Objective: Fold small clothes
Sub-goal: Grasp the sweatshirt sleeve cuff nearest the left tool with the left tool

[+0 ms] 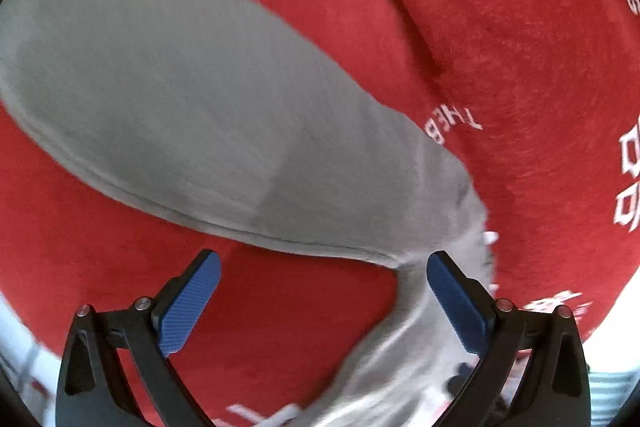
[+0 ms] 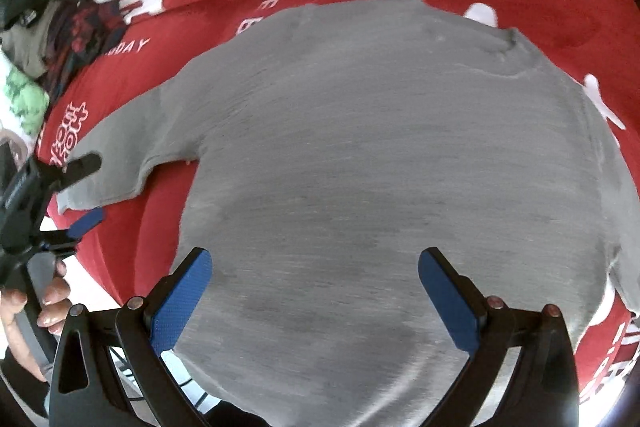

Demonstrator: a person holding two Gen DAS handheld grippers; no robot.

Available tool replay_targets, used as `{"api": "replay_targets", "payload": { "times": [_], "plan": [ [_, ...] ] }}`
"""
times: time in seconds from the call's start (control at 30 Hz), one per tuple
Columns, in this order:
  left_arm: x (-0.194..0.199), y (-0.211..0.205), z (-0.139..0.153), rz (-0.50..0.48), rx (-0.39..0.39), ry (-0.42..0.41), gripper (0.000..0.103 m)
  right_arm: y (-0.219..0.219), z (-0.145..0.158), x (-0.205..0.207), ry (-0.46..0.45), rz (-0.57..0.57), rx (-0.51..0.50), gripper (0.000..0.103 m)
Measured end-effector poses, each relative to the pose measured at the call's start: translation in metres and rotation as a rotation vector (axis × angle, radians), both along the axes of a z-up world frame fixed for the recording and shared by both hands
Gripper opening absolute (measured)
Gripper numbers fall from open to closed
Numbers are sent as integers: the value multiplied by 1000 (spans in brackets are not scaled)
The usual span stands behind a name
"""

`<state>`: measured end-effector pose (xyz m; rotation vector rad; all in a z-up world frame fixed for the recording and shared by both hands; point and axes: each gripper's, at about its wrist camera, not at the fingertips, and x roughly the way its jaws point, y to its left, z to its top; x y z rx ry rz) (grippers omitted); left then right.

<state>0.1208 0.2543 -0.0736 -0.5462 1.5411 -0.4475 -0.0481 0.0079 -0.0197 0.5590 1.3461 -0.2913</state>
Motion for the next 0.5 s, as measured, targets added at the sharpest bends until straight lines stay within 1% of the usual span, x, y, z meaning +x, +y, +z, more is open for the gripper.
{"api": "replay_targets", "payload": {
  "times": [0.07,0.1,0.17,0.2,0.27,0.3,0.33,0.37,0.4,0.43,0.47,0.5],
  "plan": [
    [-2,-10,-19,16,-64,62,103,8,-3,5,3,15,3,103],
    [-2,-13,-23,27,-73,76,103,10,-4,6,4,20,3,103],
    [3,-16,-24,63,-72,38,103,15,-5,9,6,28,3,103],
    [8,-14,-25,85,-78,50,103,16,-4,10,7,30,3,103],
    [13,-5,-25,144,-118,66,103,19,-2,10,6,33,1,103],
    [15,2,-18,184,-125,41,103,19,-2,11,5,34,1,103],
    [17,8,-11,199,-109,4,103,20,-1,12,4,34,-2,103],
    [20,15,-2,209,-71,-50,103,20,0,11,4,34,-4,103],
    [23,22,12,211,-5,-123,103,20,1,11,3,32,-6,103],
    [26,28,22,207,35,-173,103,20,2,10,3,29,-5,103],
    [29,35,28,212,73,-209,103,20,2,10,3,25,-2,103],
    [32,42,32,219,107,-227,103,20,2,10,3,23,-1,103]
  ]
}}
